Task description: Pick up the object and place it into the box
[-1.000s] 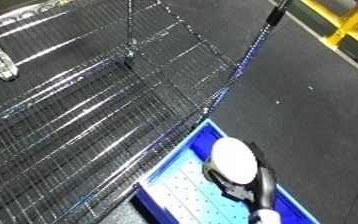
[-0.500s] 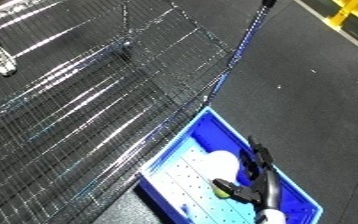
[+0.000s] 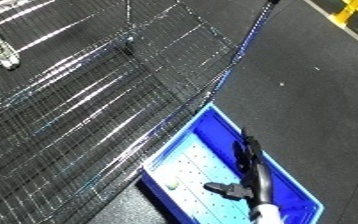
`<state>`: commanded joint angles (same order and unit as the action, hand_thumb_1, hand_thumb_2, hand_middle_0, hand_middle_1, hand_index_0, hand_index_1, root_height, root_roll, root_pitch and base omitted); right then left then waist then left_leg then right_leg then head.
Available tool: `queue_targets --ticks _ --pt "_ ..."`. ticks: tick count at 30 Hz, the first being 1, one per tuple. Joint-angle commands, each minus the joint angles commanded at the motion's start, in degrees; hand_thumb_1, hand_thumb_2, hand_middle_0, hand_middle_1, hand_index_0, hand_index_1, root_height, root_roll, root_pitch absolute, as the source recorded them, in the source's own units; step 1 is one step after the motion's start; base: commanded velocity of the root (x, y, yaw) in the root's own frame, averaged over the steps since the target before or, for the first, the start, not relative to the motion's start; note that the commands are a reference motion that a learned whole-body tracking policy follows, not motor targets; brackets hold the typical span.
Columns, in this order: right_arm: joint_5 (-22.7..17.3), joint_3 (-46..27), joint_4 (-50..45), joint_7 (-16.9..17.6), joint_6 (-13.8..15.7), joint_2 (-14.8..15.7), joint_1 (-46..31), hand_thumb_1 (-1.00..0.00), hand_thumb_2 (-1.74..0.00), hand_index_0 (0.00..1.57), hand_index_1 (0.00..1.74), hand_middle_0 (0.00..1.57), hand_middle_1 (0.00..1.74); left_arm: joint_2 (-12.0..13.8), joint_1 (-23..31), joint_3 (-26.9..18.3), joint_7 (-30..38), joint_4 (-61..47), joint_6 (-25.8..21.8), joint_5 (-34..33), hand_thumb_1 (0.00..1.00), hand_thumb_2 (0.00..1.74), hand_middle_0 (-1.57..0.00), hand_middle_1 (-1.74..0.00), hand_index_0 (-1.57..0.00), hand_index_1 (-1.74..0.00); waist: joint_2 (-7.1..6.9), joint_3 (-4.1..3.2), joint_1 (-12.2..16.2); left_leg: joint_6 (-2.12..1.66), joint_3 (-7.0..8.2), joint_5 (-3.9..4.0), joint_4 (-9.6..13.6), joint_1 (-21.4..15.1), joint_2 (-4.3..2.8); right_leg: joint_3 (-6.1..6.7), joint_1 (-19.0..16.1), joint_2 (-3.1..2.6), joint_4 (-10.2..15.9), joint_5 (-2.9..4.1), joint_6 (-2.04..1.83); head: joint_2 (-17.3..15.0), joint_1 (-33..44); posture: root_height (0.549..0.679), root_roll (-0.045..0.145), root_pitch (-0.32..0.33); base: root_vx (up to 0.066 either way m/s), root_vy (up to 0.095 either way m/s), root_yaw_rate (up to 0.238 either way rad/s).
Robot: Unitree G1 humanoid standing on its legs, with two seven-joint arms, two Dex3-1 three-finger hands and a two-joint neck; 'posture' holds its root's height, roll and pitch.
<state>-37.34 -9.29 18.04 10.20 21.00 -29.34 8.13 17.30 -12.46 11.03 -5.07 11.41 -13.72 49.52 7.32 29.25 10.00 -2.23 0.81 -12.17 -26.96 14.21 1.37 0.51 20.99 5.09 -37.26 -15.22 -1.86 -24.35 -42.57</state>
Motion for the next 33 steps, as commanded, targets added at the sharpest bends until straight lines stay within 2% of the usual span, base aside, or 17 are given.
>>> queue_targets --ticks 7,9,16,21,27,33 --pt "6.16 3.27 -7.51 0.45 -1.63 1.51 1.12 0.00 0.00 0.00 0.00 0.00 0.00 0.51 -0.10 -0.37 0.90 -1.12 1.17 -1.33 1.00 1.74 -1.57 -1.74 -1.57 -1.74 -1.89 0.19 -1.48 0.45 -0.83 0.50 0.32 0.60 -0.17 -0.40 -0.01 -0.70 0.13 0.19 -0.09 1.45 4.14 0.658 0.086 0.029 -0.021 -0.066 0.074" --pt "6.63 3.80 -9.61 -0.30 -2.13 1.86 2.16 0.00 0.00 0.00 0.00 0.00 0.00 0.50 -0.08 -0.58 0.87 -0.97 1.46 -1.73 1.00 1.74 -1.57 -1.74 -1.57 -1.74 -2.58 0.24 -2.13 0.39 -1.13 0.36 -0.28 0.95 -0.36 -0.69 -0.30 -0.86 -0.02 0.08 0.10 0.81 5.92 0.658 0.083 0.025 0.008 -0.050 0.053" --pt "8.27 4.92 -12.72 -2.92 -3.15 3.19 3.51 0.00 0.00 0.00 0.00 0.00 0.00 0.72 0.47 -1.35 0.12 -0.99 2.85 -2.56 1.00 1.74 -1.57 -1.74 -1.57 -1.74 -3.90 0.04 -3.96 0.25 -1.86 -0.31 -2.06 1.31 -0.91 -1.39 -1.51 -0.80 -0.37 -0.24 0.50 -1.41 11.38 0.657 0.078 0.007 0.036 -0.051 0.089" --pt "9.83 6.33 -14.41 -4.13 -4.32 4.22 3.86 0.00 0.00 0.00 0.00 0.00 0.00 1.60 0.88 -2.16 -0.46 -1.66 4.75 -3.33 1.00 1.74 -1.57 -1.74 -1.57 -1.74 -5.21 -0.06 -5.47 0.47 -2.63 -0.73 -3.56 1.99 -1.12 -2.05 -1.95 -0.97 -1.53 -0.73 0.72 -2.66 15.83 0.655 0.072 -0.005 0.043 -0.090 0.122" --pt "11.69 8.03 -15.68 -4.80 -4.51 5.88 3.86 0.00 0.00 0.00 0.00 0.00 0.00 2.49 1.40 -3.18 -1.46 -2.19 6.96 -4.51 1.00 1.74 -1.57 -1.74 -1.57 -1.74 -6.40 -0.02 -7.14 0.82 -3.61 -1.18 -5.51 3.00 -1.02 -2.84 -2.13 -1.24 -3.15 -1.31 0.74 -4.28 21.21 0.652 0.063 -0.016 0.044 -0.089 0.123" --pt "13.88 9.57 -16.02 -4.99 -4.86 6.97 4.29 0.00 0.00 0.00 0.00 0.00 0.00 2.92 1.55 -3.92 -2.01 -2.58 8.18 -5.27 1.00 1.74 -1.57 -1.74 -1.57 -1.74 -7.12 0.12 -8.46 1.12 -4.29 -1.37 -6.68 3.56 -0.70 -3.34 -2.21 -1.34 -4.00 -1.57 0.54 -5.33 25.40 0.650 0.057 -0.023 0.043 -0.056 0.091"
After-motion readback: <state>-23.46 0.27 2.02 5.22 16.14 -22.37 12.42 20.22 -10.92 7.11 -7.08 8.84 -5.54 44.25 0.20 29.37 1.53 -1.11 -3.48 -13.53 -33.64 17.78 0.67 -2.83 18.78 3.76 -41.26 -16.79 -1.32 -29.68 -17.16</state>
